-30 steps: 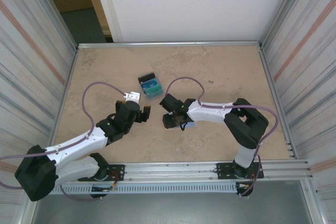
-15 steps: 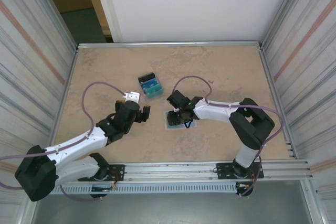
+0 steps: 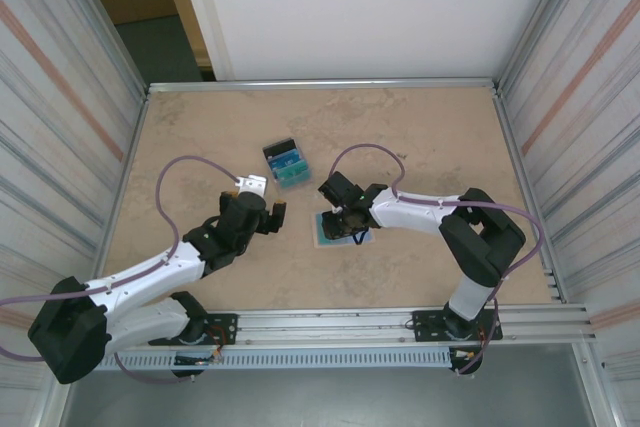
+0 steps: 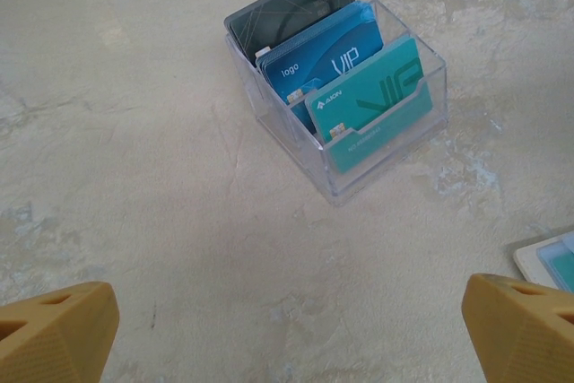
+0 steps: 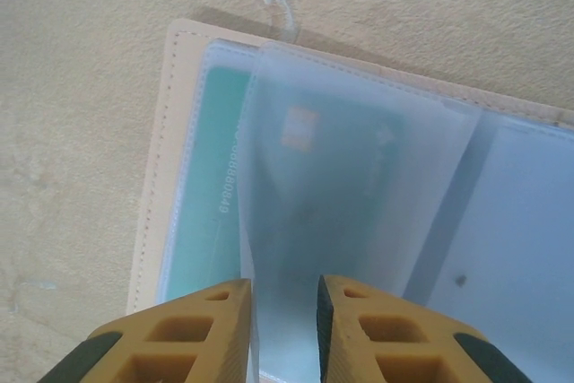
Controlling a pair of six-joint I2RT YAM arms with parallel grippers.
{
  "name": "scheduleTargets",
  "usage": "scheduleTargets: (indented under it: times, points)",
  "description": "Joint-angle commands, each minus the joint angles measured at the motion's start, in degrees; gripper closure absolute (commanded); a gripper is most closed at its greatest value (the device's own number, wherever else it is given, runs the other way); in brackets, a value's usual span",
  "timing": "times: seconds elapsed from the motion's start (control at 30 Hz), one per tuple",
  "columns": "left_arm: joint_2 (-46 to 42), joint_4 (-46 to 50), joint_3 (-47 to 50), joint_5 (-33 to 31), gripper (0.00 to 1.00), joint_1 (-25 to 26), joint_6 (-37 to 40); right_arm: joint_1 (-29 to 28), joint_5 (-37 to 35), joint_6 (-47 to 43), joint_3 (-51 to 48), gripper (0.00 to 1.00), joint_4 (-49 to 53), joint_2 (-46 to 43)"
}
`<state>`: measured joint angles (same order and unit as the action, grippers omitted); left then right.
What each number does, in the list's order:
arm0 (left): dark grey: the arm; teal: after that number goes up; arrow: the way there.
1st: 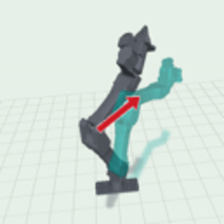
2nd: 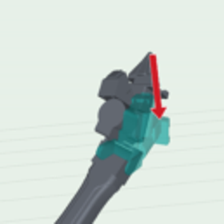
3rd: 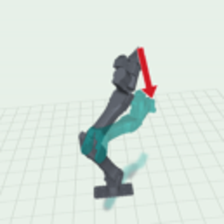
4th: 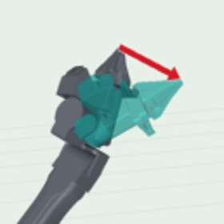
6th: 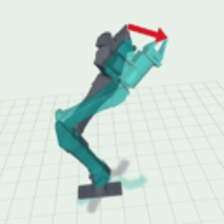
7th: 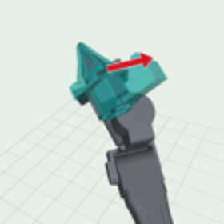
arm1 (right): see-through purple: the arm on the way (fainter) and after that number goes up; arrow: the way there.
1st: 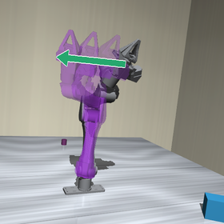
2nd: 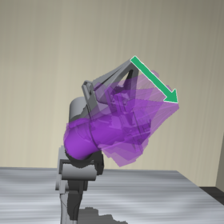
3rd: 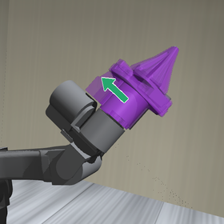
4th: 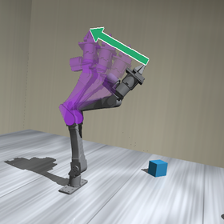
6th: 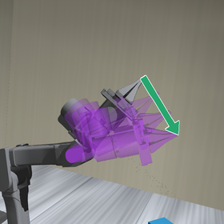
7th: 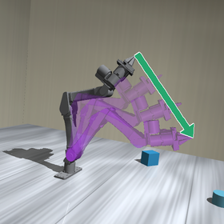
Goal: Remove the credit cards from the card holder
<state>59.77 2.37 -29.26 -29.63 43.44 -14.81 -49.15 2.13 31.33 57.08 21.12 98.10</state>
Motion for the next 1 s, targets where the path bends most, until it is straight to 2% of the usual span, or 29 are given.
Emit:
scheduleTargets:
  times: [0.0,0.3,0.43,0.5,0.8,0.97]
  points:
    - [-0.1,1.1,-1.7,0.1,0.01,-0.3,0.6,-0.9,0.8,1.4,0.8,0.74,0.1,0.0]
    - [0.2,1.2,-1.7,0.1,0.01,-0.3,0.6,-2.5,-1.9,1.3,3.5,0.77,3.5,3.0]
    - [0.5,1.2,-2.0,0.4,0.01,-0.3,0.8,-2.8,-3.2,1.3,4.3,0.95,4.8,2.9]
    - [0.4,1.2,-2.1,0.5,0.01,-0.3,1.3,-2.9,-3.8,1.4,4.1,0.98,5.0,1.8]
    - [1.3,-0.1,-3.2,1.0,0.01,1.3,5.6,-0.7,-7.0,2.3,1.0,0.98,4.8,-5.2]
    - [4.8,-1.7,-4.6,1.1,0.01,4.0,8.9,1.5,-7.2,2.9,-1.5,0.92,4.7,-7.5]
